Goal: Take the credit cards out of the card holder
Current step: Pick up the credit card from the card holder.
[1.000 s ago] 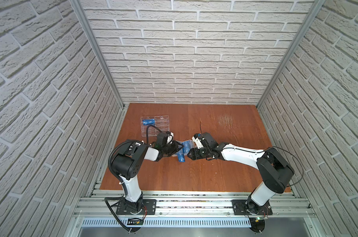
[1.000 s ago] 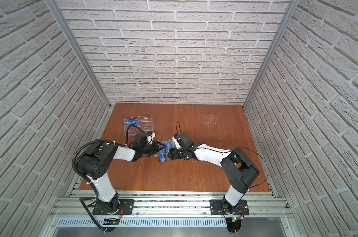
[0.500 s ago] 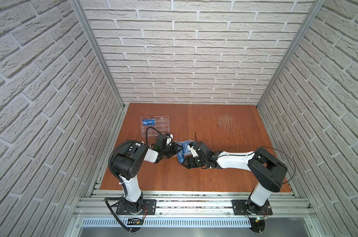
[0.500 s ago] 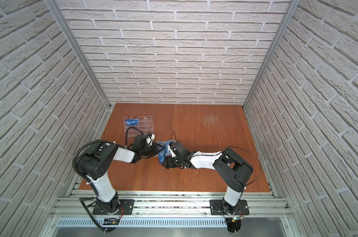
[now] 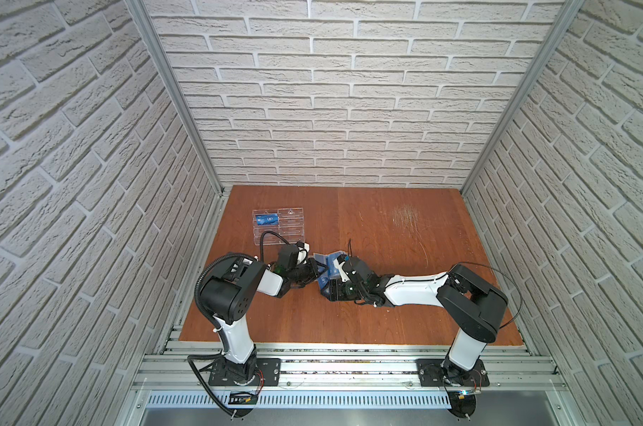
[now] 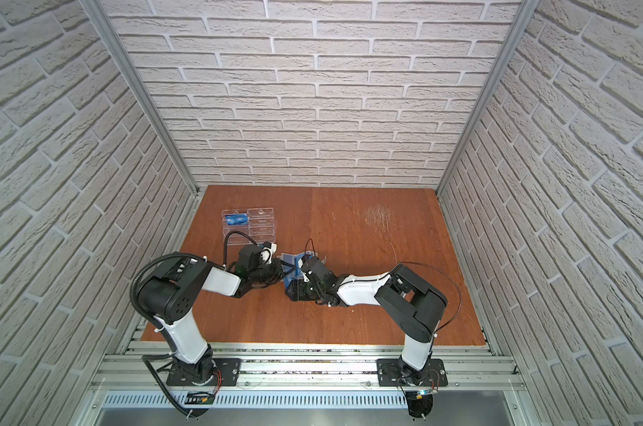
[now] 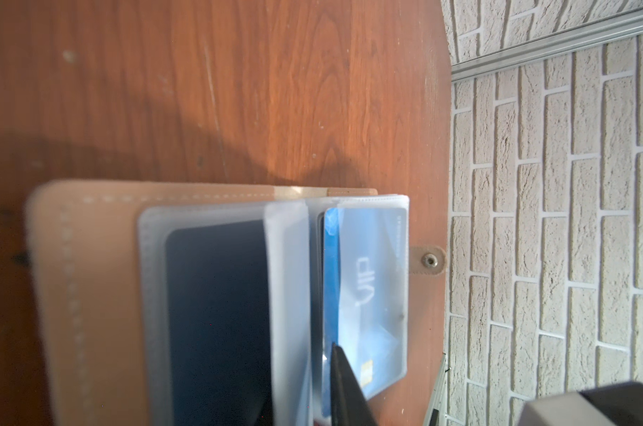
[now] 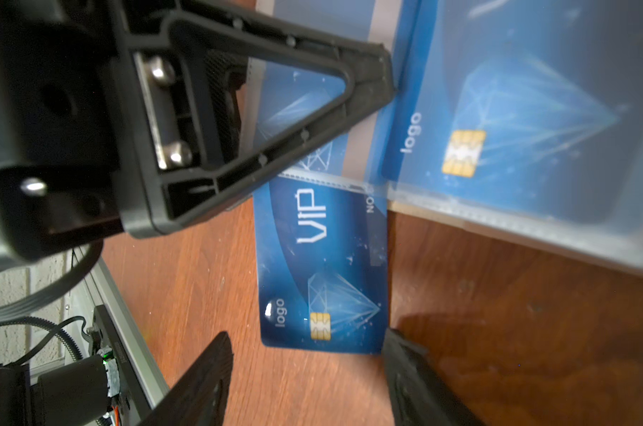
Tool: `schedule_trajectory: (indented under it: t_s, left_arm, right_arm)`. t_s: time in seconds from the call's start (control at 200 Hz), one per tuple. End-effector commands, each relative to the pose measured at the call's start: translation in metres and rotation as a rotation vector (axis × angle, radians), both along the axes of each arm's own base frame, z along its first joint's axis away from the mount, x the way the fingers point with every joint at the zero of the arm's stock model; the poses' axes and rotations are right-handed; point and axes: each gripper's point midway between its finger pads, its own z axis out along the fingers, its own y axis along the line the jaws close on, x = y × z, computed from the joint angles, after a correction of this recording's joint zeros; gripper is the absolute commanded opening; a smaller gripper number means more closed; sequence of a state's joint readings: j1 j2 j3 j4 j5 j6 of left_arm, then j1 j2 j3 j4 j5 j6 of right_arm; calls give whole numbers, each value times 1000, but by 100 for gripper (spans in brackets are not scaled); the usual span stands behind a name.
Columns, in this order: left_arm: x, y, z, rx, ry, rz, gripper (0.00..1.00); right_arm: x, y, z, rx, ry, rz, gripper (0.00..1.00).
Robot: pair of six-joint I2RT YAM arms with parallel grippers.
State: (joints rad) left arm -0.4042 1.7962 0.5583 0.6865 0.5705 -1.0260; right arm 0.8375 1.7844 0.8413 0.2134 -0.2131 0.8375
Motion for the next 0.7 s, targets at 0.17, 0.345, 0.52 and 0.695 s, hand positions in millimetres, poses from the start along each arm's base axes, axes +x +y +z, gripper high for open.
schedule_trajectory:
  t_s: [0.17,0.345,0.52,0.695]
  left_arm:
    - [-6,8,-5,0,4,17,19]
    - [-9,12,-9,4,11,20,19]
    - [-11,18,-12,4,18,28,13]
    - [-14,27,-13,2,23,40,13]
  right_arm:
    - [4,4,-19,-26,23,-57,65]
    - [6,8,-26,-26,25,-72,62]
    - [6,7,-27,-33,21,-77,61]
    - [10,4,-27,-59,13,-80,62]
